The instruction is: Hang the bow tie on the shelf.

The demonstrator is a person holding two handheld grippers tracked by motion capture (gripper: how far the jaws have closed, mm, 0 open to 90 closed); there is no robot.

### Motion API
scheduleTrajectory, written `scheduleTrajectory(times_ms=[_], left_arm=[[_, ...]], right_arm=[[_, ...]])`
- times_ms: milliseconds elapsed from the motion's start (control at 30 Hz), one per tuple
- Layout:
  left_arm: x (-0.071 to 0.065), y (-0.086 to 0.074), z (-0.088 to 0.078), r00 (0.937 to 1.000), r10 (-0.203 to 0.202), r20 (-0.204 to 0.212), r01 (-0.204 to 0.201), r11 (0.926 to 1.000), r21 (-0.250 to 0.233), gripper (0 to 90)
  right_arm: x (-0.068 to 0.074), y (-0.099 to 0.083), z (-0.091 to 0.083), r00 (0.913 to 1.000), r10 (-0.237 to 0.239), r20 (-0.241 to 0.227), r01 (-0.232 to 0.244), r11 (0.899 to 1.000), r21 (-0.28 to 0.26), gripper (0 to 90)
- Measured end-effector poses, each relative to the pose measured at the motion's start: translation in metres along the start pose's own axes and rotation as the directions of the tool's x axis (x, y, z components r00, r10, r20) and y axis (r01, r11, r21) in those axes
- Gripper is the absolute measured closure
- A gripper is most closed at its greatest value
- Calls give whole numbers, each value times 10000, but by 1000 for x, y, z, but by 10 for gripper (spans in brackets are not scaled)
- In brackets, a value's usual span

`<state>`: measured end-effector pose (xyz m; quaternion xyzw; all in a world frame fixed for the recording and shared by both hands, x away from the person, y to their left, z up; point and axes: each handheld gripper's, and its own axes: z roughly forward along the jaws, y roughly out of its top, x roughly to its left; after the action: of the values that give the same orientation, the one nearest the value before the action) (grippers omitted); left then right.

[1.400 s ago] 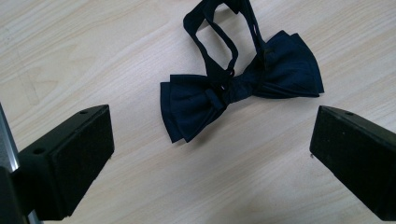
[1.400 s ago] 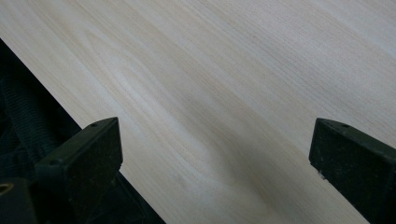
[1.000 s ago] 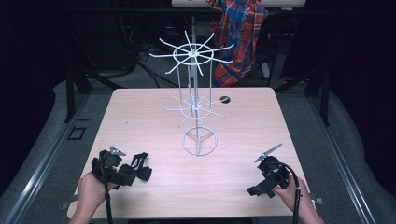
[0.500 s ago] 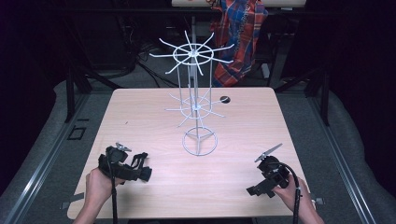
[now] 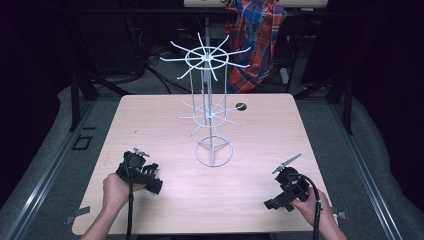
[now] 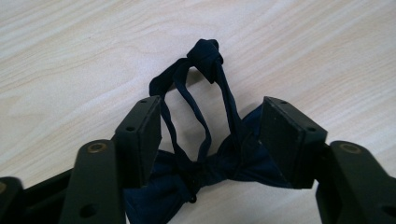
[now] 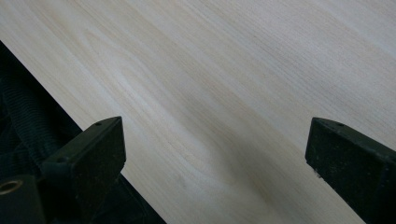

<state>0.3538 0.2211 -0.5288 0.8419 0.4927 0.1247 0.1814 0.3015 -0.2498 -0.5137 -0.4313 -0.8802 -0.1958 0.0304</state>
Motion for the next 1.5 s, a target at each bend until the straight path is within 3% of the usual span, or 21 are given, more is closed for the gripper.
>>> scheduleTrajectory(times_ms=[133, 333, 367, 400, 433, 533, 700, 900, 1233, 1500], left_arm=[[0, 4, 6, 9998, -50, 177, 49, 9999, 89, 473], [-4, 7, 13, 9993, 222, 309, -233, 9991, 356, 609], [-5, 8, 14, 9991, 291, 312, -304, 9986, 425, 651], [-5, 8, 15, 9986, 375, 375, -392, 9982, 448, 750], [-6, 8, 16, 9982, 439, 403, -458, 9979, 467, 750], [-8, 8, 15, 9972, 642, 380, -657, 9969, 421, 872], [-7, 7, 9, 9963, 689, 514, -699, 9974, 179, 891], [-3, 4, -8, 9966, 492, 668, -447, 9967, -682, 892], [5, 0, -29, 9949, 118, 1003, 52, 9858, -1678, 892], [8, 1, -41, 9931, 69, 1169, 186, 9763, -2156, 892]], right_arm=[[0, 0, 0, 10000, -1, -32, 1, 10000, -30, 49], [0, 0, 1, 10000, 3, 11, -3, 10000, 60, 54], [0, 0, 1, 10000, 0, 14, 0, 10000, 73, 55], [0, 0, 0, 9999, -115, 43, 115, 9999, 114, 57], [0, 0, 0, 9999, -115, 43, 115, 9999, 114, 57], [0, 0, 0, 10000, -42, -11, 42, 10000, 7, 58], [0, 0, 0, 10000, 6, -34, -6, 10000, -7, 59], [0, 0, -2, 9999, -104, 14, 104, 9999, 45, 59], [0, 0, -3, 9999, -118, 60, 117, 9999, 76, 58], [-1, 0, -3, 9995, -181, 242, 178, 9997, 156, 58]])
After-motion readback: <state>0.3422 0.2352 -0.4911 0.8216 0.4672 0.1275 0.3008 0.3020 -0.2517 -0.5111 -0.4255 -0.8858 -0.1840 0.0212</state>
